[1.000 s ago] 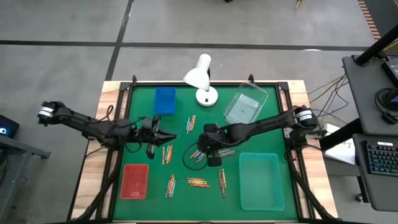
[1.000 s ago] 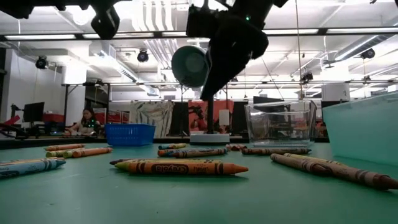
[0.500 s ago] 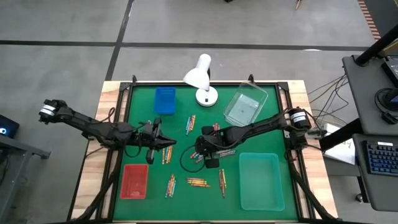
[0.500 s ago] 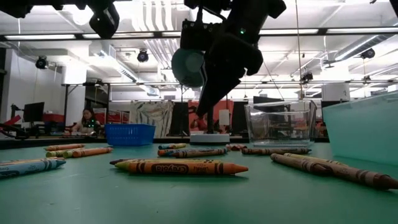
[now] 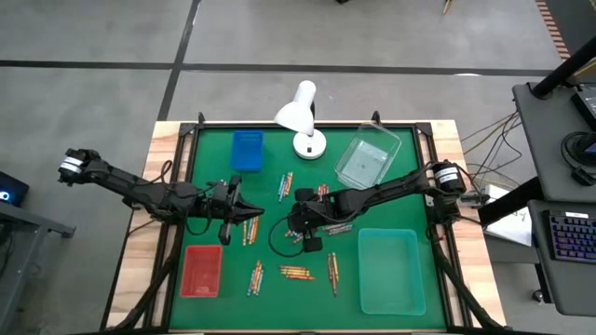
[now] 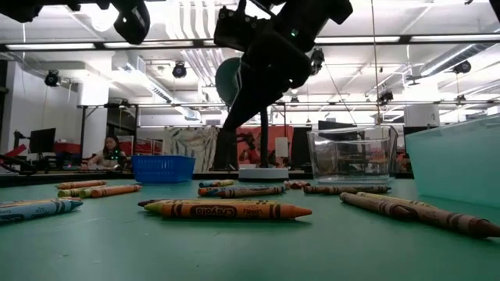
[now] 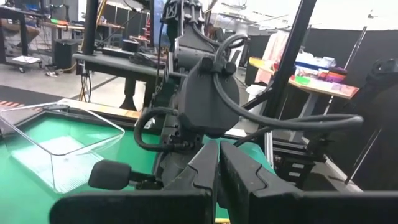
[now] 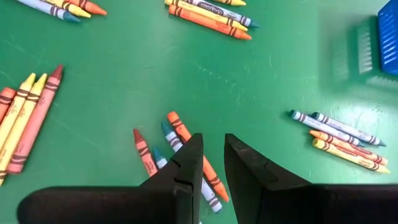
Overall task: Sort crayons
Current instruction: Put the blue crayon into the green bin
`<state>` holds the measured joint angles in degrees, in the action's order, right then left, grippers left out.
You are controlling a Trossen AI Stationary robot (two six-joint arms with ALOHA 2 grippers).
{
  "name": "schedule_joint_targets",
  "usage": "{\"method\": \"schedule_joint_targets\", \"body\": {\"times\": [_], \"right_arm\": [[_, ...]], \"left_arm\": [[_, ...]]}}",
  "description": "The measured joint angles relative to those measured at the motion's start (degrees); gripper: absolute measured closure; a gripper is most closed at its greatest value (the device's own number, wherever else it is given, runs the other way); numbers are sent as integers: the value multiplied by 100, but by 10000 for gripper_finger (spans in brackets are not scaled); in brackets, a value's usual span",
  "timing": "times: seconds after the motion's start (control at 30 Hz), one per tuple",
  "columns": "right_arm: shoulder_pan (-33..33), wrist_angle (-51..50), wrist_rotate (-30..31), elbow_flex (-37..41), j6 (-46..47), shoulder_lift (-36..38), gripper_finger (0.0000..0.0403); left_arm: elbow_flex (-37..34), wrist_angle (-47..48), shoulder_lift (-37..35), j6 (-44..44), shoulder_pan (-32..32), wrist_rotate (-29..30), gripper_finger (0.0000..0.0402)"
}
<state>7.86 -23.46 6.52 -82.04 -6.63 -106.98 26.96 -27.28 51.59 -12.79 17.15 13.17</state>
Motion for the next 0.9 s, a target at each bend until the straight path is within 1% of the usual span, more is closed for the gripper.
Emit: {"method": "schedule_joint_targets", "body": {"times": [0.1,0.17,0.3,0.4,0.5,0.63,0.7,0.8,0.9], "right_arm": [[0,0,4,0,-41,0,346],[0,-2,37,0,-87,0,335],[1,-27,441,2,-134,2,310],[0,-29,464,2,-370,2,306],[0,-28,439,2,-618,2,311],[0,-29,355,5,-838,2,320],[0,-31,279,20,-936,2,321],[-2,-31,20,24,-864,2,312],[-15,-28,-1,24,-725,2,295]], "left_arm": [[9,-23,-45,-11,0,96,402],[37,-18,-79,-11,0,212,402],[50,-11,-170,10,0,336,402],[50,7,-202,10,0,339,402],[50,38,-199,10,0,340,402],[50,32,-170,10,0,573,402],[50,32,-155,10,0,587,402],[50,32,-162,10,0,588,401],[50,32,-242,69,0,588,402]]}}
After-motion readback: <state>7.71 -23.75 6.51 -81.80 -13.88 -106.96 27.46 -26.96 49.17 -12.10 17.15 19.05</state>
